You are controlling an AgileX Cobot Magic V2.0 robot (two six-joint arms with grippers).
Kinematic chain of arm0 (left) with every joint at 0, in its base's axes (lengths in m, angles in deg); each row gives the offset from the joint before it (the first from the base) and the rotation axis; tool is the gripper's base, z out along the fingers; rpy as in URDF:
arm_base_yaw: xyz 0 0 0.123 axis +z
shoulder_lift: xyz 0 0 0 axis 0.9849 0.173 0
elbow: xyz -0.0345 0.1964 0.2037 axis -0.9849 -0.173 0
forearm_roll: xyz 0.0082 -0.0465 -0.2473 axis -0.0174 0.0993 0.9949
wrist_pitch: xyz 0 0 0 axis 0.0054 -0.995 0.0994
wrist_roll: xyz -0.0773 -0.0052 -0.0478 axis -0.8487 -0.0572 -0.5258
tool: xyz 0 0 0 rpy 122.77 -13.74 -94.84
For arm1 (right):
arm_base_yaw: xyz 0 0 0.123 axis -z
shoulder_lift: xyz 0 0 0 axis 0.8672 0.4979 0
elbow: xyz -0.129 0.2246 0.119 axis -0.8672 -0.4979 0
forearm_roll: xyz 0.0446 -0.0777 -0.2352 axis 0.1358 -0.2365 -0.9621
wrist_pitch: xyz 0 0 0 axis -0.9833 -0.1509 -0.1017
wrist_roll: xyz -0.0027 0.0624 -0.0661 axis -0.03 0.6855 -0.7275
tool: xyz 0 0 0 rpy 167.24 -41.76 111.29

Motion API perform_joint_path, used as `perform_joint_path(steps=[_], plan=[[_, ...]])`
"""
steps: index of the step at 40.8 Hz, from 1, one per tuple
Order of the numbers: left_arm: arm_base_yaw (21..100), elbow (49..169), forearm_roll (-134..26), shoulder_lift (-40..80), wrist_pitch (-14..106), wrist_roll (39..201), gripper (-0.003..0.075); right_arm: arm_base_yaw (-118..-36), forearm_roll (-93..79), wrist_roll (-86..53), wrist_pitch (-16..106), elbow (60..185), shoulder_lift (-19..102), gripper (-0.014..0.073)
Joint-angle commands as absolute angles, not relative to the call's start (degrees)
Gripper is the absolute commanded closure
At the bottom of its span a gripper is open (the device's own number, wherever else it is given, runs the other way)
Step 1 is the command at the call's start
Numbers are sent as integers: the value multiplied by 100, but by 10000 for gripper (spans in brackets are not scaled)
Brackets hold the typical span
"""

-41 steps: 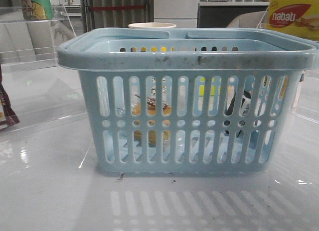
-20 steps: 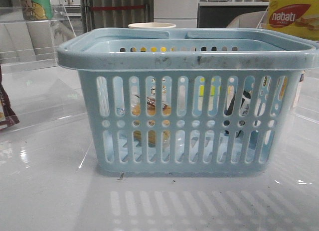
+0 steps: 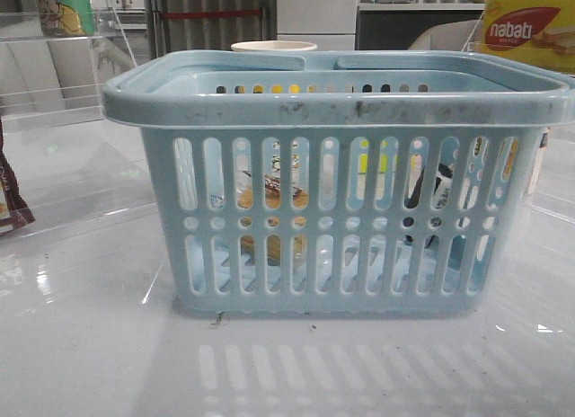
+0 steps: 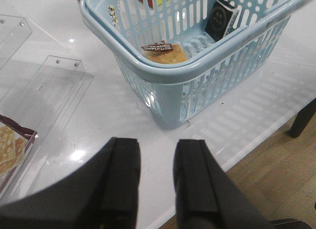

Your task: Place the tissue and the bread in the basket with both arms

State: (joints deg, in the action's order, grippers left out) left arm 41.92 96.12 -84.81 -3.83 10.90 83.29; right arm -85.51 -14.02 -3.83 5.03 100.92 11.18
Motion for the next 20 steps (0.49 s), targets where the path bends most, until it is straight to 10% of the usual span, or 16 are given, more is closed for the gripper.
perform_joint_path(steps=[1, 20], plan=[[4143, 9758, -8501, -358, 1586, 8272, 591, -8535, -1424, -372, 881, 10247, 1136, 540], [4143, 9758, -8501, -358, 1586, 8272, 628, -8535, -1424, -372, 858, 10247, 1136, 536]])
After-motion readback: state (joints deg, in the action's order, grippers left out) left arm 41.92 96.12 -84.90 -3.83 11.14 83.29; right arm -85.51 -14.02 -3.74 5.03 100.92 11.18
